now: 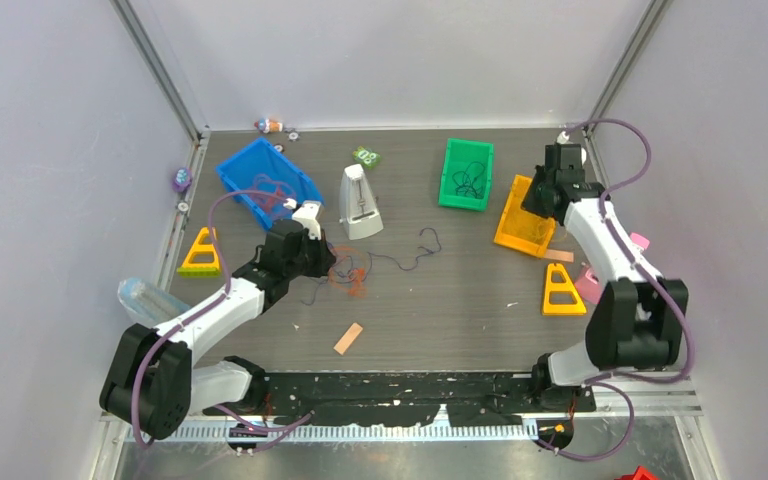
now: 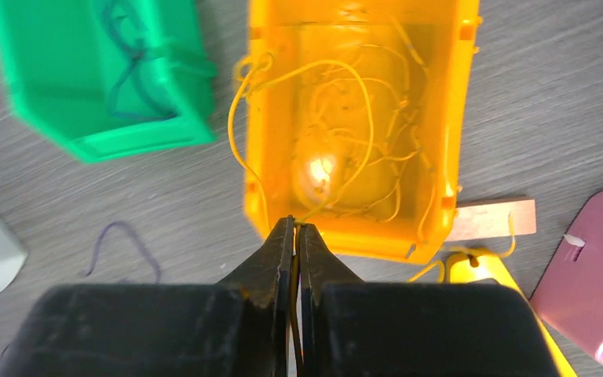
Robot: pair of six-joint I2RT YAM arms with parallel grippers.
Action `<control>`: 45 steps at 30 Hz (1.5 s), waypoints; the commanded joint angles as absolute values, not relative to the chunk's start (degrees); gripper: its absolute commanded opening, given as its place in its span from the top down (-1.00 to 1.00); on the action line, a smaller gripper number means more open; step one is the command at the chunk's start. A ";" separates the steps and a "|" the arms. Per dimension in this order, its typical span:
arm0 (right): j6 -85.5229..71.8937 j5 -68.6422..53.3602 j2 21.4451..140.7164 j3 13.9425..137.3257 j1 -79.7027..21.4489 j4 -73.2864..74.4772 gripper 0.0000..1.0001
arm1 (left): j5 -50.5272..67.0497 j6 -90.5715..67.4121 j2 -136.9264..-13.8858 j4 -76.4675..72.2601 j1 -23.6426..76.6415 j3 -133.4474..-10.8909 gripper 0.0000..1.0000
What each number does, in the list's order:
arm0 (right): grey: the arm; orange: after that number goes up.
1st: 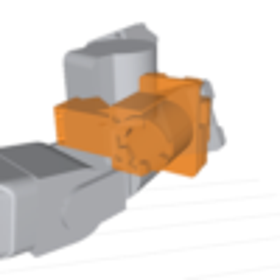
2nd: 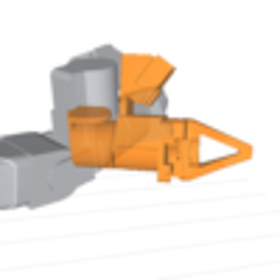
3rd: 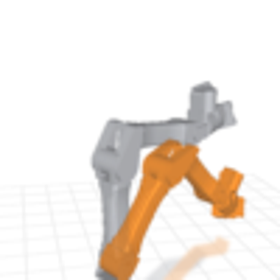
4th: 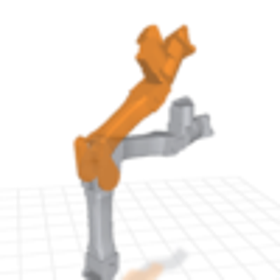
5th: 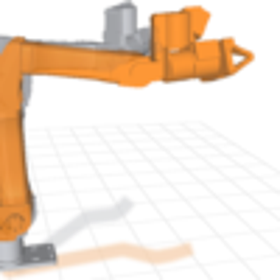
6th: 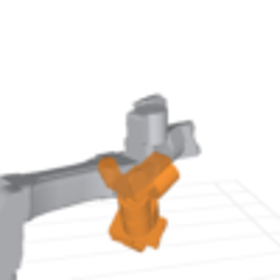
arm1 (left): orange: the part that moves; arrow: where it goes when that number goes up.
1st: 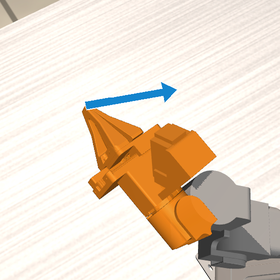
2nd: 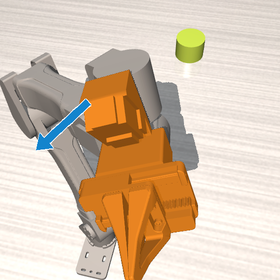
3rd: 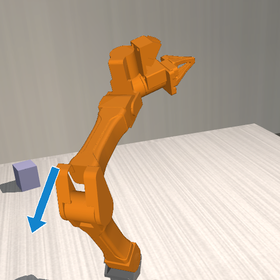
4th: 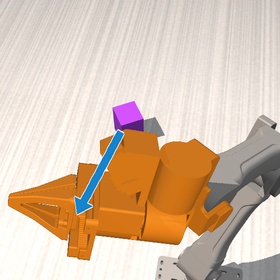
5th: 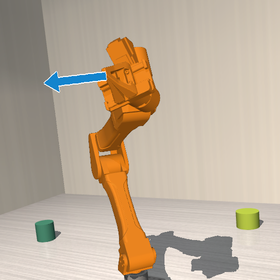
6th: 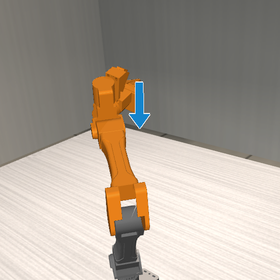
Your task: Untangle the cables
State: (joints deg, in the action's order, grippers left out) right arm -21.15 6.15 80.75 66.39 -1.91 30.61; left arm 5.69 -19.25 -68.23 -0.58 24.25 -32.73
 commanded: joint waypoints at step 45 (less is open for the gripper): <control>-18.62 -9.62 77.80 51.75 -8.97 14.00 -0.27 | 8.60 -18.90 -65.98 -4.69 24.34 -32.04 1.00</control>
